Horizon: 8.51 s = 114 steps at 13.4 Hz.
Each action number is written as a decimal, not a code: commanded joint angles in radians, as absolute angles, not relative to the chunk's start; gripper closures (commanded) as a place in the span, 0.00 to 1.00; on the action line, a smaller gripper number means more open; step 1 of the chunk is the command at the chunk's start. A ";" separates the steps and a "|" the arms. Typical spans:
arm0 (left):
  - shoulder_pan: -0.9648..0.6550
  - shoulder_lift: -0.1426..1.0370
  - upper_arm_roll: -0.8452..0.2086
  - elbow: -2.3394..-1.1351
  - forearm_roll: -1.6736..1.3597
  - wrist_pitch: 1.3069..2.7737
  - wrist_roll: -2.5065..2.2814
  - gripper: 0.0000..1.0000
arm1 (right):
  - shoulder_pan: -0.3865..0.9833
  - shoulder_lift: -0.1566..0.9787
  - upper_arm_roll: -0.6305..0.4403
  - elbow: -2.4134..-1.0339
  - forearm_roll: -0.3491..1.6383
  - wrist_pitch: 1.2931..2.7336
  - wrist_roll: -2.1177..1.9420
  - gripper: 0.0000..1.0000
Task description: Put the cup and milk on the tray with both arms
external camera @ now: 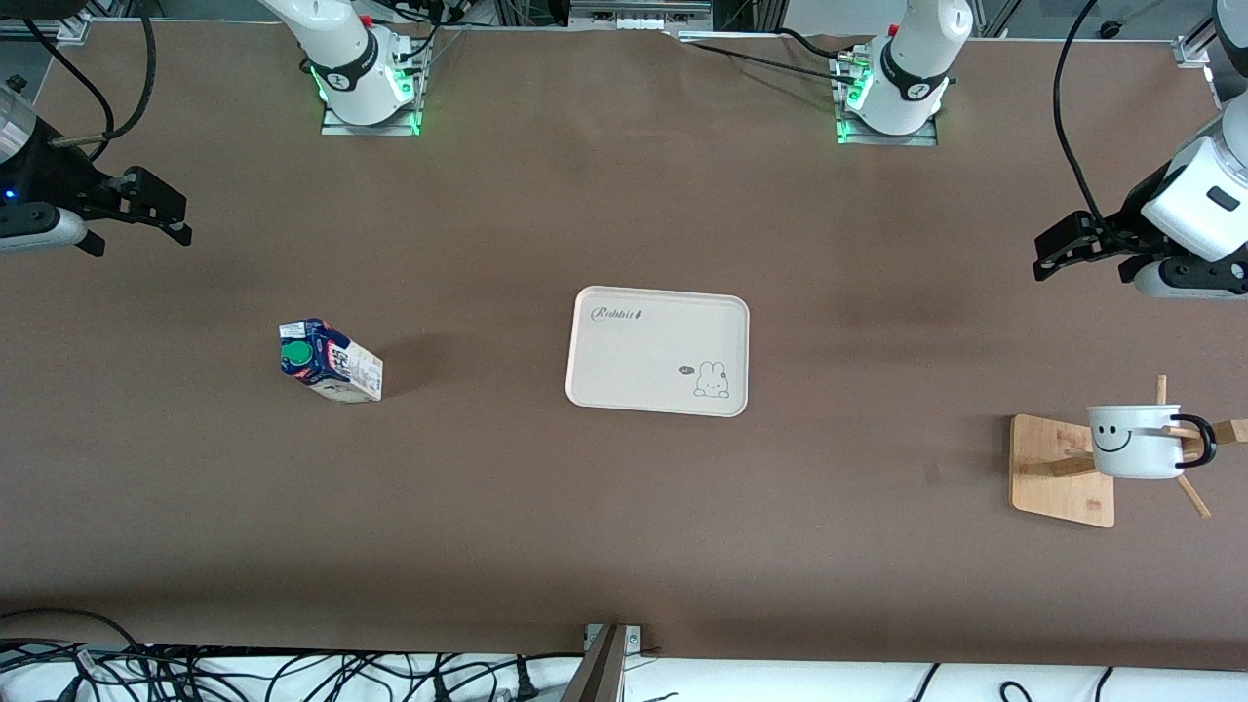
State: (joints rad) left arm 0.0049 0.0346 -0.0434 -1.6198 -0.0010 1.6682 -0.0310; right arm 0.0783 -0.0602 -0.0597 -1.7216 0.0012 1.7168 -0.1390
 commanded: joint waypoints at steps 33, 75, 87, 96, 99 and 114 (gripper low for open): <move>0.009 0.049 -0.044 -1.586 0.012 1.644 -0.014 0.00 | 0.146 0.351 -0.040 -1.795 0.057 2.013 -0.135 0.71; 0.009 0.073 -0.043 -1.585 -0.003 1.644 -0.023 0.00 | 0.650 0.318 -0.248 -1.425 0.170 1.799 0.341 0.00; 0.018 0.288 -0.041 -1.396 0.008 1.678 -0.031 0.00 | 0.209 -0.025 -0.136 -1.661 0.066 1.589 -0.103 0.00; 0.144 -0.034 -0.044 -2.095 0.009 2.501 -0.075 0.00 | 0.132 -0.025 -0.051 -1.600 0.035 1.577 -0.104 0.00; 0.207 -0.009 -0.046 -2.169 -0.059 2.663 -0.090 0.00 | 0.133 -0.025 -0.048 -1.597 -0.026 1.568 -0.097 0.00; 0.207 0.192 -0.054 -1.985 -0.330 2.678 -0.075 0.75 | 0.141 0.002 -0.051 -1.577 -0.021 1.592 -0.049 0.00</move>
